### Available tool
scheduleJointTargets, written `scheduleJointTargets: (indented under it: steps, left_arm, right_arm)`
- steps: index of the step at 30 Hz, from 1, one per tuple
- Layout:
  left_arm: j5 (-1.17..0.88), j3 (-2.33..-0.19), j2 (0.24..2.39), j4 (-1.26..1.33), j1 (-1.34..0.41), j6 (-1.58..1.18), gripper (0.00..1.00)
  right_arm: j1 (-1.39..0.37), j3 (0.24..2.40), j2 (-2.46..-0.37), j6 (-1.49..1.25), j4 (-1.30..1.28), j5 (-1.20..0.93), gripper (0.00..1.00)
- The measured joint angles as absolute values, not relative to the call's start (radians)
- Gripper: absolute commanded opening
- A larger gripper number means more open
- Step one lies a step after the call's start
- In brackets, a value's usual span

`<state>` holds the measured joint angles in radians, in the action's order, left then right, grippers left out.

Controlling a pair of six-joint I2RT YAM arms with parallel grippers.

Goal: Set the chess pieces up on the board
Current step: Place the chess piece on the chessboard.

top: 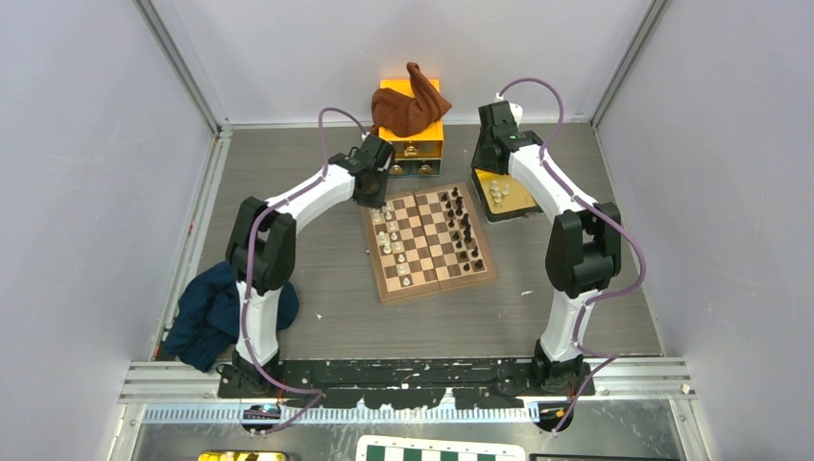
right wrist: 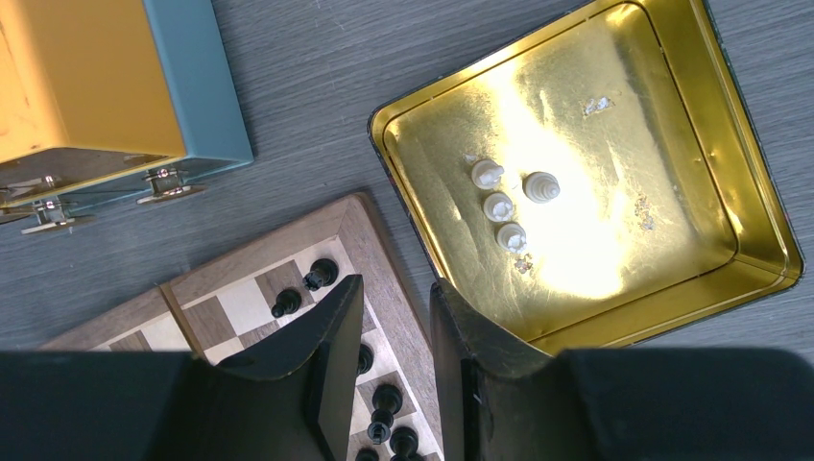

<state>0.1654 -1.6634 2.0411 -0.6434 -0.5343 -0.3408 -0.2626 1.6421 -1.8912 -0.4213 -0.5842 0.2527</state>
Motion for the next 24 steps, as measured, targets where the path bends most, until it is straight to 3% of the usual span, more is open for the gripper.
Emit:
scheduleJointTargets:
  steps: [13,18,24]
  left_arm:
    - [0.162,-1.663,2.079,-0.632,-0.534,-0.341,0.21]
    - [0.162,-1.664,2.08,-0.627,-0.534,-0.34,0.11]
    - [0.16,-1.665,2.082,-0.626,-0.534,-0.34,0.1]
  right_arm:
    - [-0.263,1.642,-1.891,-0.421,-0.584,0.253,0.38]
    - [-0.263,1.642,-1.891,-0.421,-0.585,0.253,0.38]
    - [-0.263,1.642,-1.891,-0.421,-0.585,0.253,0.38]
